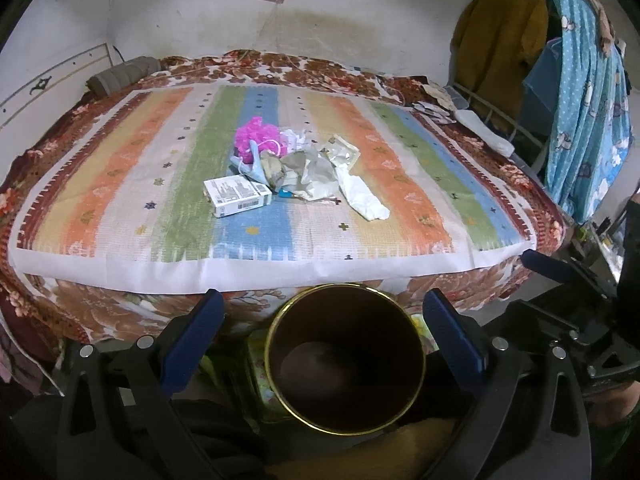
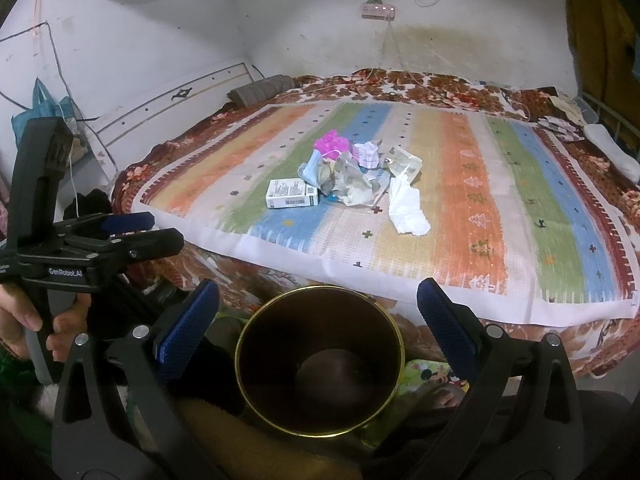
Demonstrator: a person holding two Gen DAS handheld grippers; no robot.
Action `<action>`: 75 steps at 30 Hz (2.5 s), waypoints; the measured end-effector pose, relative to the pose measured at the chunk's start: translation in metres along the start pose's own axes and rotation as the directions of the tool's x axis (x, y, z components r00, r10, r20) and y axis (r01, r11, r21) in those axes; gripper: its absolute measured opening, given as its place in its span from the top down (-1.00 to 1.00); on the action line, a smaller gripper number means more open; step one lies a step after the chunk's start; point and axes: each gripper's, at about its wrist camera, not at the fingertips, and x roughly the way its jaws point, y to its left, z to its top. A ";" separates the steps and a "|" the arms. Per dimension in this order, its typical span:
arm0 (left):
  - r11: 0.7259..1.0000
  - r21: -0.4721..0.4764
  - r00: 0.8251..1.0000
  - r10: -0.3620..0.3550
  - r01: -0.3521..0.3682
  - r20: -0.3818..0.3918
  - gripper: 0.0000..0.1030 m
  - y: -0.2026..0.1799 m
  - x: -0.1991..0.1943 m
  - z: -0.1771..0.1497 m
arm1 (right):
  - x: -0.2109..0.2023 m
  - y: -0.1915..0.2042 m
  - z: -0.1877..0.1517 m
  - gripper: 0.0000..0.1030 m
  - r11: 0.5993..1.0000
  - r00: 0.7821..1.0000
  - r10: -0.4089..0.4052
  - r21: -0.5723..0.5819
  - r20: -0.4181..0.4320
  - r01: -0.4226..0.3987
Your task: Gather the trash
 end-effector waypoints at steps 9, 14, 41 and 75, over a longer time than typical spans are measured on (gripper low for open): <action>1.000 0.014 1.000 0.017 -0.017 0.001 -0.89 -0.003 0.002 -0.001 | 0.006 0.002 0.001 -0.83 1.000 1.000 0.005 0.004 -0.024 -0.005; 1.000 -0.015 1.000 -0.004 0.004 -0.016 -0.89 -0.002 0.008 0.005 | 0.014 0.001 0.004 -0.83 0.999 0.999 0.036 0.012 -0.039 -0.036; 0.982 -0.174 0.985 0.046 -0.076 -0.167 -0.72 0.056 0.084 0.110 | 0.092 -0.016 0.095 -0.83 0.996 0.987 0.094 0.005 -0.130 -0.094; 0.936 -0.347 0.954 -0.047 -0.061 -0.296 -0.25 0.128 0.230 0.164 | 0.238 -0.045 0.143 -0.49 0.995 0.956 0.087 -0.028 -0.280 -0.099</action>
